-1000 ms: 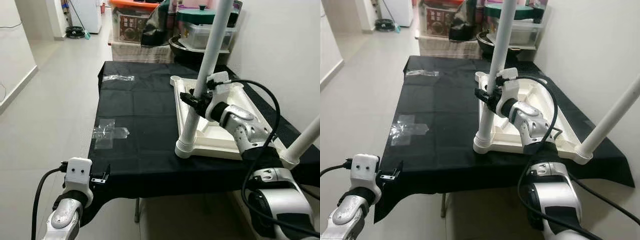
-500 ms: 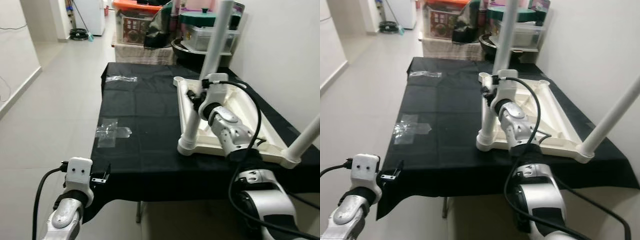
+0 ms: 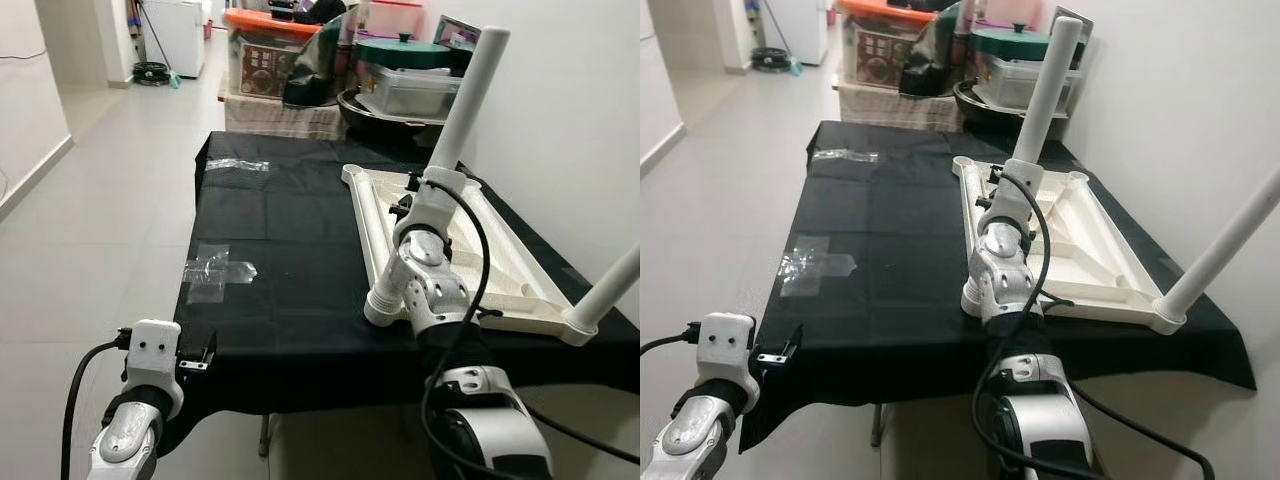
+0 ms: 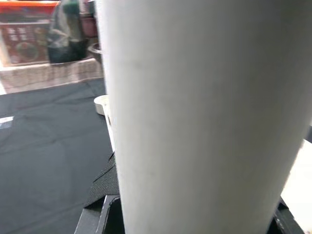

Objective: Building children table

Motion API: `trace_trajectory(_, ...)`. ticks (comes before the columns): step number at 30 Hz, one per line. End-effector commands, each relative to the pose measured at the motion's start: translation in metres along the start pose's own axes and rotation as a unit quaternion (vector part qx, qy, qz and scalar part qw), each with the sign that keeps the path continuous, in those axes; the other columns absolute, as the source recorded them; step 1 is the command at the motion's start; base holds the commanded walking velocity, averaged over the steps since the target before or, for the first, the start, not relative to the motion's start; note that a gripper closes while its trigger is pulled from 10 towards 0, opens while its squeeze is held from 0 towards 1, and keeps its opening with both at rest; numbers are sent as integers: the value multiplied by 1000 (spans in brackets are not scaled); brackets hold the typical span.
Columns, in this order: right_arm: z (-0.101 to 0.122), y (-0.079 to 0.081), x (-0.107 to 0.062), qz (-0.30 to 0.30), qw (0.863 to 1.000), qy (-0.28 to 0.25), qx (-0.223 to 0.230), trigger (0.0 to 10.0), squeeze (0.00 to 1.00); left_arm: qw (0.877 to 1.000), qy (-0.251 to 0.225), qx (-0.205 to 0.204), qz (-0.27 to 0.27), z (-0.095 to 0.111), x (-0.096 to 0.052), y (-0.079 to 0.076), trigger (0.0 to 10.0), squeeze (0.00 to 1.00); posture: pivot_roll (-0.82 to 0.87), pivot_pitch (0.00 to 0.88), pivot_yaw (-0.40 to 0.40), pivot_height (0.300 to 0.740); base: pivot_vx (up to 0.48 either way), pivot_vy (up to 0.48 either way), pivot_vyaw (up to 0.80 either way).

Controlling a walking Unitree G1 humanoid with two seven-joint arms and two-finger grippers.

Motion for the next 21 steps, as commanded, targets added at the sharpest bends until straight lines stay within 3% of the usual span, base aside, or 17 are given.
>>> trace_trajectory(1, -37, -9, -2, -19, 997, 74, -13, 0, 0, 1000, 3, 1, -3, -2, -2, -4, 10000, 0, 54, 0, -122, 740, 0, 0, 0)
trace_trajectory(4, -37, -2, -7, -16, 997, 74, -9, 0, 0, 1000, 5, 1, -4, -3, -2, -5, 10000, 0, 52, 0, -123, 740, 0, 0, 0)
trace_trajectory(5, -37, 0, -10, -15, 997, 72, -10, 1333, 0, 1000, 5, 1, -3, -3, -2, -5, 10000, 0, 52, 0, -123, 740, 0, 0, 0)
trace_trajectory(6, -36, 3, -15, -9, 997, 71, -10, 4039, 0, 1000, 4, 1, -3, -2, -1, -4, 10000, 0, 49, 0, -123, 740, 0, 0, 0)
trace_trajectory(8, -36, 4, -16, -7, 997, 71, -9, 4039, 0, 1000, 4, 1, -3, -2, -1, -4, 10000, 0, 49, 0, -123, 740, 0, 0, 0)
trace_trajectory(9, -35, 5, -17, -1, 997, 70, -16, 10000, 0, 1000, 3, 1, -3, -2, -1, -4, 10000, 0, 48, 0, -122, 740, 0, 0, 0)
trace_trajectory(12, -28, 7, -18, 10, 998, 60, -15, 10000, 75, 1000, 3, 1, -5, -2, 0, -5, 10000, 0, 46, 0, -118, 740, 0, 0, 0)
trace_trajectory(13, -25, 8, -19, 11, 998, 55, -13, 10000, 424, 1000, 3, 1, -6, -2, 0, -5, 10000, 0, 46, 0, -118, 740, 0, 0, 0)
trace_trajectory(14, -23, 8, -20, 12, 999, 52, -11, 10000, 557, 1000, 3, 1, -6, -2, 1, -5, 10000, 0, 46, 0, -118, 740, 0, 0, 0)
trace_trajectory(15, -19, 8, -20, 12, 999, 48, -10, 10000, 914, 1000, 3, 1, -7, -2, 1, -5, 10000, 0, 46, 0, -117, 740, 0, 0, 0)
trace_trajectory(16, -17, 8, -21, 10, 999, 43, -3, 10000, 925, 1000, 3, 1, -7, -2, 1, -5, 10000, 0, 46, 0, -117, 740, 0, 0, 0)
trace_trajectory(17, -14, 8, -22, 8, 999, 40, -2, 10000, 1000, 1000, 3, 1, -7, -2, 1, -5, 10000, 0, 46, 0, -117, 740, 0, 0, 0)
trace_trajectory(21, -5, 9, -25, 9, 1000, 30, 7, 10000, 1000, 1000, 2, 2, -7, -2, 1, -5, 10000, 0, 47, 0, -116, 740, 0, 0, 0)
Point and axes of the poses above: a point about 5 cm out from each wrist's last joint towards the gripper, its own x axis pointing out of the wrist towards the gripper, its own z axis along the axis of the wrist's last joint, y = z × x, the point moved 4 cm from there along x, pointing out of the wrist towards the gripper, and after that the axes turned 2 degrees about x, right-handed, at the moved point
